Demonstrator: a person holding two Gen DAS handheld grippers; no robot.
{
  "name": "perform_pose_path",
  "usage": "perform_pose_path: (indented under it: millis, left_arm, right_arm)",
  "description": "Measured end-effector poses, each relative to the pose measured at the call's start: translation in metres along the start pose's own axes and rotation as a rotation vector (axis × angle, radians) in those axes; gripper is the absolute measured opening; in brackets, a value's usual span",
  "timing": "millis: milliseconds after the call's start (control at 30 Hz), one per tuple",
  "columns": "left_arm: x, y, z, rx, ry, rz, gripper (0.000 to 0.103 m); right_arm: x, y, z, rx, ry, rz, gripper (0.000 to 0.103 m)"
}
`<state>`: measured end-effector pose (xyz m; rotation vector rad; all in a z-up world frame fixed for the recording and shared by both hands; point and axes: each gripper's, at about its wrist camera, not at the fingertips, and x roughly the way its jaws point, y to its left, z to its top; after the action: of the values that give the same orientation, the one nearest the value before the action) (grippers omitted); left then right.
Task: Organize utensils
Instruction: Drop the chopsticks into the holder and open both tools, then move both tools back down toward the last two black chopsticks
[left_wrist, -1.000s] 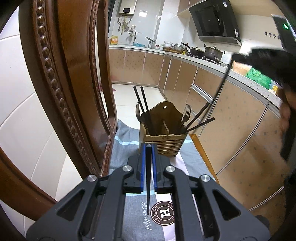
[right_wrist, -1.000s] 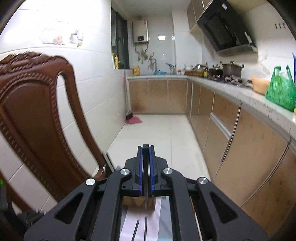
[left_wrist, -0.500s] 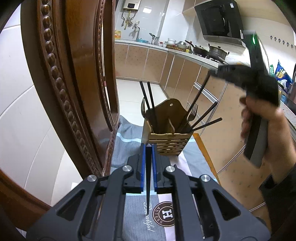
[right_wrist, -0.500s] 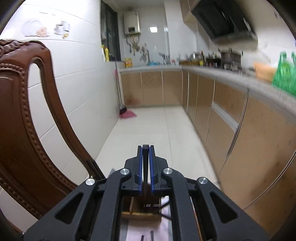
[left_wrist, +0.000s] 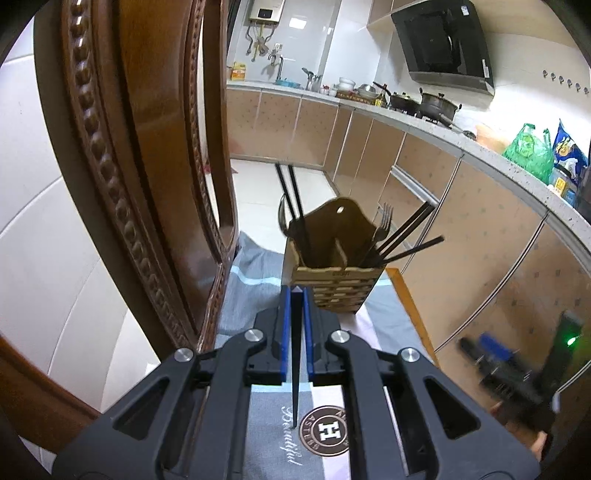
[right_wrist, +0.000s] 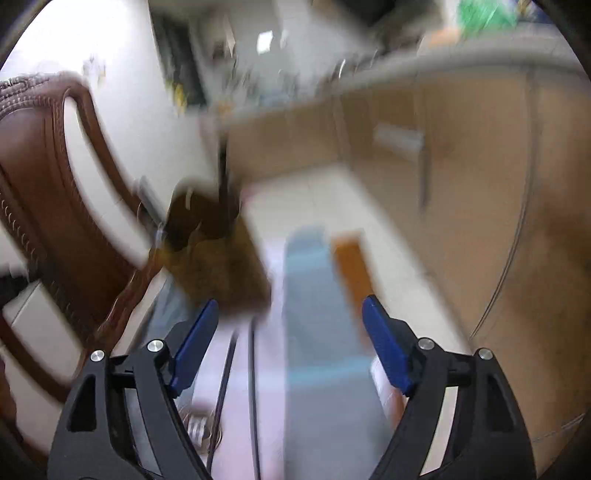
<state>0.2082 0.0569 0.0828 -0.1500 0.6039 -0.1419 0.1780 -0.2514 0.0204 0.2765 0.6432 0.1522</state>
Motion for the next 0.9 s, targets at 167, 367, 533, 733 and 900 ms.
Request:
perform_pose_path:
  millis: [167,367,533,733,900]
  left_arm:
    - [-0.015,-0.018,0.037,-0.003,-0.054,0.004,0.006]
    - [-0.026,-0.046,0.11,0.02,-0.15,0.022,0.006]
    - [-0.009,-0.067,0.161,0.052,-0.194,0.045,0.006]
    - [0.039,-0.071,0.182,0.038,-0.181,0.049,0.006]
    - [0.095,-0.062,0.165,-0.011,-0.098,0.036,0.007]
  right_arm:
    - [0.011,-0.001,0.003,-0.073,0.0,-0.022,0.078]
    - [0.018,-0.016,0.006,-0.028,0.032,-0.014,0.078]
    - [0.018,-0.024,-0.002,-0.004,0.051,0.011,0.078]
    - [0.021,-0.025,0.0,0.005,0.058,0.022,0.078]
    - [0.023,-0.027,0.002,0.008,0.065,0.024,0.078]
